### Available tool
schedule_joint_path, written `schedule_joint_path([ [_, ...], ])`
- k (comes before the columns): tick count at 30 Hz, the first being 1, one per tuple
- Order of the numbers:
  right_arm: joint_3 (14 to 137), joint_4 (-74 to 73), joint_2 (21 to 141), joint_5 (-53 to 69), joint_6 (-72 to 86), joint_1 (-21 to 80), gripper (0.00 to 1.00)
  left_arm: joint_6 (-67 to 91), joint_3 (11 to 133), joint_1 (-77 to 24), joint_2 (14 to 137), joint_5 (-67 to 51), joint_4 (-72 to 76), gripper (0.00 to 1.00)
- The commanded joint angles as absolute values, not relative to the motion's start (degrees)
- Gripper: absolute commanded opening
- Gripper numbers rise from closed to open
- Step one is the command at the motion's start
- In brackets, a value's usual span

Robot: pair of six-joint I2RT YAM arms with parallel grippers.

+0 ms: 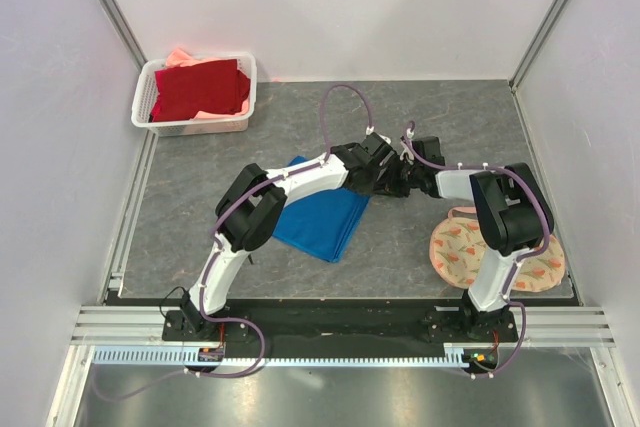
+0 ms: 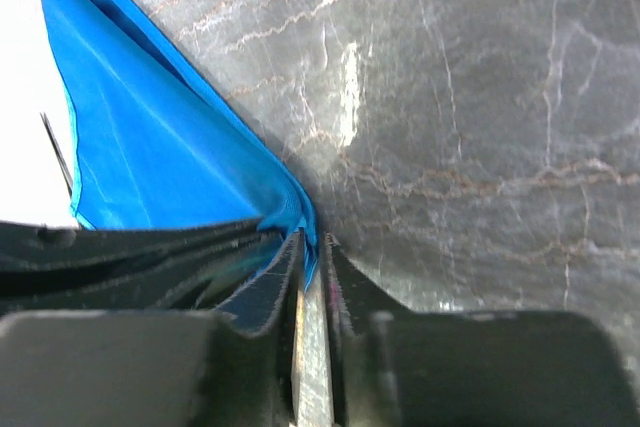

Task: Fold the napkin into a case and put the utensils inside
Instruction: Smooth out the lower triangle-folded napkin at the center of the board.

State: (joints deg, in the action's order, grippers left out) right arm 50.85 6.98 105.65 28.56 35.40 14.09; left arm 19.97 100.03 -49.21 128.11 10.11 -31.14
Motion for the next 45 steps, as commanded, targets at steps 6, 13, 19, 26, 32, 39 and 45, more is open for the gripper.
schedule_joint_path([
  [6,52.6,7.1,108.2,26.5,35.4,14.2,0.0,21.4,101.1,-49.1,123.1,8.7,-31.7,0.07],
  [13,52.4,7.0,107.7,26.1,35.7,14.2,0.0,23.4,101.5,-49.0,122.5,7.9,-33.3,0.06],
  [19,52.7,6.9,107.7,25.6,35.9,14.2,0.0,24.8,101.9,-49.0,124.0,6.0,-33.4,0.06],
  [26,53.2,6.9,107.5,25.5,36.0,14.2,0.0,25.8,102.7,-48.4,126.1,4.3,-33.6,0.06],
  [32,54.1,5.0,107.0,24.6,35.4,14.2,0.09,26.1,102.8,-47.3,124.9,2.4,-33.5,0.25],
  [39,56.2,0.2,106.0,22.5,33.5,13.9,0.33,27.5,100.2,-45.8,116.3,-5.1,-33.6,0.38],
  [45,56.5,-3.5,104.3,20.8,32.2,13.2,0.48,28.0,90.4,-44.2,103.9,-6.0,-33.3,0.35],
])
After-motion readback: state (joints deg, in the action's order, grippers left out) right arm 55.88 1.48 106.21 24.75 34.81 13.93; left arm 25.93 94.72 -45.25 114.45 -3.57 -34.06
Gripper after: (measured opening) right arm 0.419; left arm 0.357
